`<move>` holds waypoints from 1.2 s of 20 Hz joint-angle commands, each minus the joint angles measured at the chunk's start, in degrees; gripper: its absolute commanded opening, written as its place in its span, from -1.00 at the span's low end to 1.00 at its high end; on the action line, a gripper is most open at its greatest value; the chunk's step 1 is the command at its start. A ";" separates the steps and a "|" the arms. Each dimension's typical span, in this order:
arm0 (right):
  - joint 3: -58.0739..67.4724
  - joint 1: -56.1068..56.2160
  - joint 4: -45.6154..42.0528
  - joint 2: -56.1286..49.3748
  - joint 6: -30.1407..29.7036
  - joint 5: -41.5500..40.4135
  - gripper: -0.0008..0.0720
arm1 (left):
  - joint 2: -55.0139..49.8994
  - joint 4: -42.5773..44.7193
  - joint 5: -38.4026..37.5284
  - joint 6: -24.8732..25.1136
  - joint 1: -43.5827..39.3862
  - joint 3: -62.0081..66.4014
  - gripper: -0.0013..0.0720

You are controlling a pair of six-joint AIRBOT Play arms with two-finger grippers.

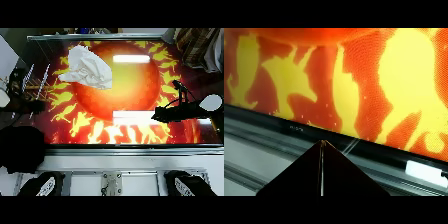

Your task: Fold the clothes and pants, and hang the long-sleeved shirts on hangers.

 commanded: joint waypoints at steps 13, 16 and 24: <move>-0.02 -0.02 0.00 -0.04 0.02 0.02 -0.92 | 5.25 13.46 15.87 -4.07 13.55 -35.19 0.83; -0.02 -0.02 0.00 -0.04 0.02 0.02 -0.92 | 5.29 13.40 12.52 -5.05 13.53 -33.79 -0.91; -0.02 -0.02 0.02 -0.04 0.02 0.02 -0.92 | 23.47 13.84 -11.96 -6.75 1.68 -5.29 -0.91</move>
